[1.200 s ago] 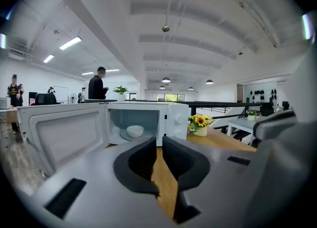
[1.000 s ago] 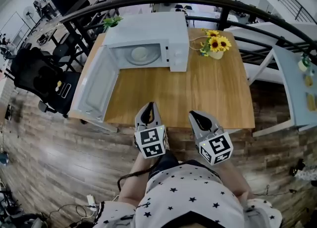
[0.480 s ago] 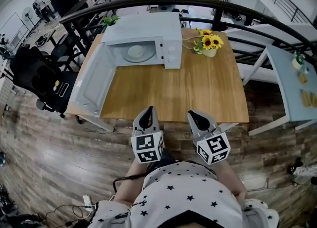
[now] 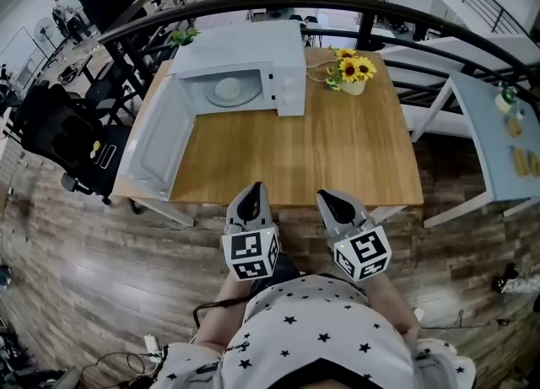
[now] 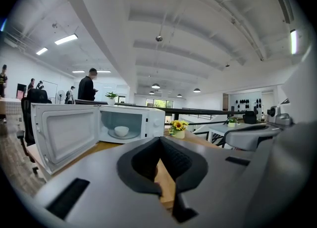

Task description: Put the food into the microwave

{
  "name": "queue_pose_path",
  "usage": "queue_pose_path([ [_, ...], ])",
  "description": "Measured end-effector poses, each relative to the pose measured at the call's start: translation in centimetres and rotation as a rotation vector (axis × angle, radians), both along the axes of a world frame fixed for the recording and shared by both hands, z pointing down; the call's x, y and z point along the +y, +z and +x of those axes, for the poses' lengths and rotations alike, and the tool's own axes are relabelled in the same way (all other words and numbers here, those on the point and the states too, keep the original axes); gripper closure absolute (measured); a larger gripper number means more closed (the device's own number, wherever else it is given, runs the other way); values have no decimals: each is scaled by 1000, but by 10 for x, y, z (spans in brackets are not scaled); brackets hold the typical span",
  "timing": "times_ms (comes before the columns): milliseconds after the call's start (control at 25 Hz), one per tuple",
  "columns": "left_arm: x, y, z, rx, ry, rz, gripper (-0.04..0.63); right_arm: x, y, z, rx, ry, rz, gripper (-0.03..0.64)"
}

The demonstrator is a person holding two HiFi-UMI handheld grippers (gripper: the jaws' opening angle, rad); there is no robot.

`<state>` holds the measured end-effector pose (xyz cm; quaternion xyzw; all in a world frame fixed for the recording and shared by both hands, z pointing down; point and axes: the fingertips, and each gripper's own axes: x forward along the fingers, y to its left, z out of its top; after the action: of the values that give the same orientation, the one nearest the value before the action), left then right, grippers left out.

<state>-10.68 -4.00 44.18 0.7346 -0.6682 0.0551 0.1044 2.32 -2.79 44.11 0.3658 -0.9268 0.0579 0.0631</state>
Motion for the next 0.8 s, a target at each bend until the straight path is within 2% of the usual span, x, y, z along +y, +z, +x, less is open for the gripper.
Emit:
queue_pose_path([
  [800,-3,0,-9,-2,9,-11,592,-4,-1,-11,5,2,3,611],
])
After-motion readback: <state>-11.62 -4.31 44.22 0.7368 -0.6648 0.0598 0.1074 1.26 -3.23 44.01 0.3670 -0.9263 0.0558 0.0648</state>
